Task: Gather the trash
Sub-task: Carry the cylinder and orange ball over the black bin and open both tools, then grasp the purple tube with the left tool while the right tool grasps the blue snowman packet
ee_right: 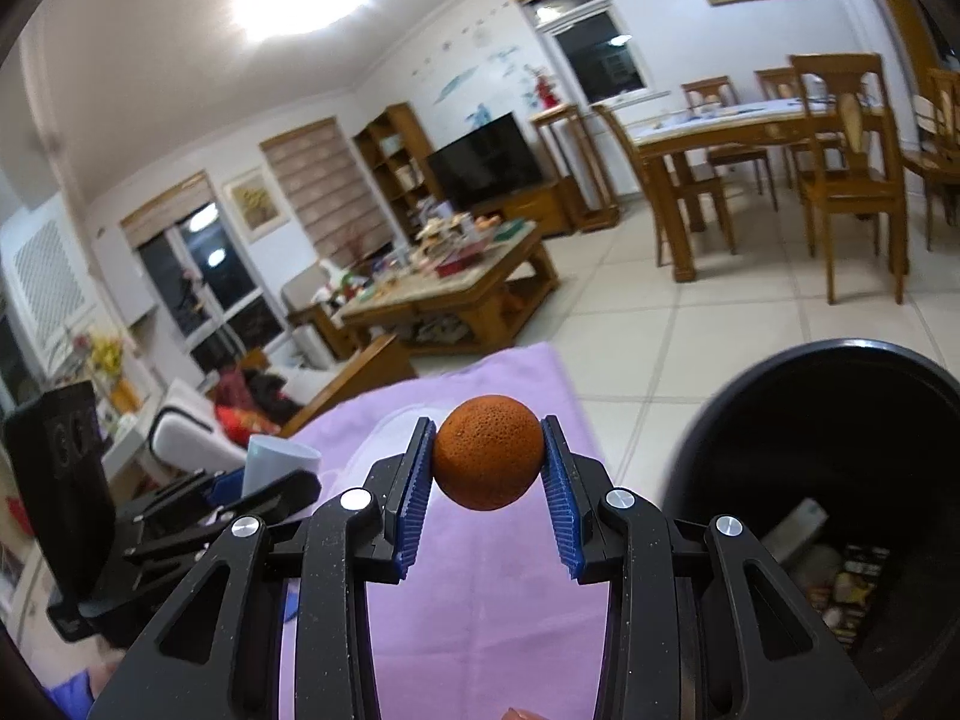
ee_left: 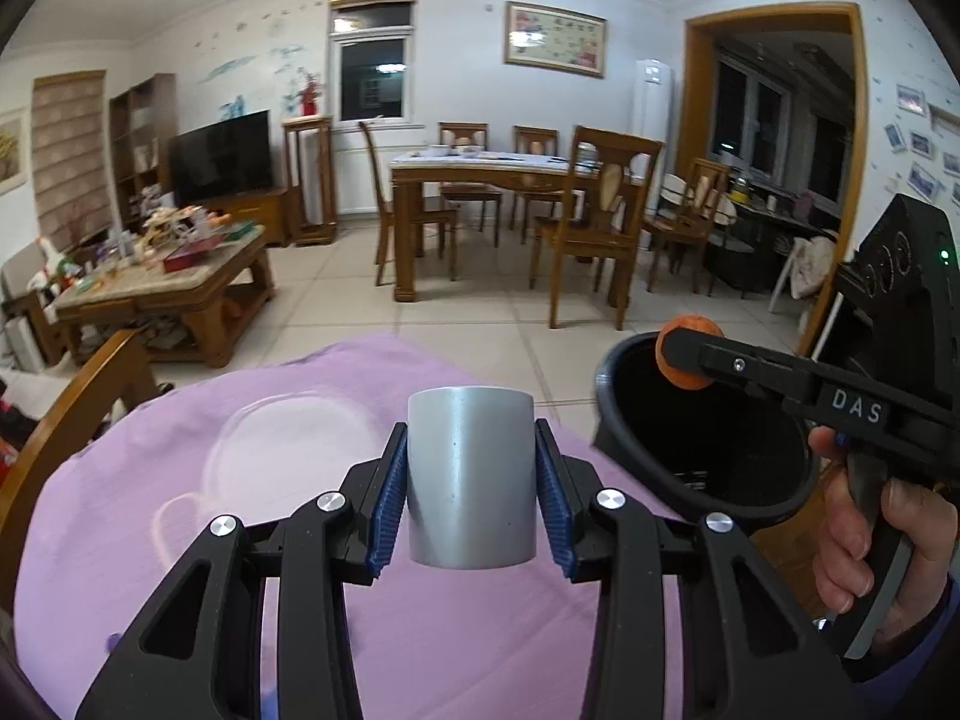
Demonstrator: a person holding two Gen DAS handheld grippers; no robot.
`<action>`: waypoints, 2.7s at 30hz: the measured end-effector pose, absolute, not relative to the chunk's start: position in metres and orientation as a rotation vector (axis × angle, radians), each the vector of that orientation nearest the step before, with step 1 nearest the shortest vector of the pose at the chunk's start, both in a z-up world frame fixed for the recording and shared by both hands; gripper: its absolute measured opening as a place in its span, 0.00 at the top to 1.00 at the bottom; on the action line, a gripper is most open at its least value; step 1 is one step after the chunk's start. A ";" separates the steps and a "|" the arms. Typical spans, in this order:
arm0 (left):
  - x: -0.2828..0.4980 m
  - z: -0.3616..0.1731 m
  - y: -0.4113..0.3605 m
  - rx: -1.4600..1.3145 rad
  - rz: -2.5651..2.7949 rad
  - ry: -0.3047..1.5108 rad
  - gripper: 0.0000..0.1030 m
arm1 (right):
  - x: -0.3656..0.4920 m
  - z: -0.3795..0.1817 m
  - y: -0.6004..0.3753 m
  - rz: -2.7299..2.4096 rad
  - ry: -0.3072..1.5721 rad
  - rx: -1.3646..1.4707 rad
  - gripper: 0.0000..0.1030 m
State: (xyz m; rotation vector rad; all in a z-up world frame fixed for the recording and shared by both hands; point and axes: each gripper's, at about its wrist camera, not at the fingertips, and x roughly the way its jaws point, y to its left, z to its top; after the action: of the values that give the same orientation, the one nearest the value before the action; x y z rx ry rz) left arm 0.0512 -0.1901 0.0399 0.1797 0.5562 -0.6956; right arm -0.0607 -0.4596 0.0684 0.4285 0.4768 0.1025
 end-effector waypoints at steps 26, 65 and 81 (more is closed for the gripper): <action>0.046 -0.029 -0.372 0.340 -0.933 0.669 0.61 | -0.142 -0.019 -0.646 -0.153 0.501 0.616 0.65; 0.039 -0.001 -0.291 0.276 -0.897 0.664 0.21 | -0.094 -0.009 -0.579 -0.104 0.552 0.552 0.54; 0.078 0.000 -0.009 0.123 -0.589 0.709 0.21 | -0.009 0.030 -0.296 0.446 0.711 0.132 0.54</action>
State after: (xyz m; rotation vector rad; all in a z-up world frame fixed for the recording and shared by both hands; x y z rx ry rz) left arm 0.0777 -0.0095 0.0003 0.1228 0.7093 -0.5892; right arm -0.0093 -0.2961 0.0296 0.1317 0.7111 0.4458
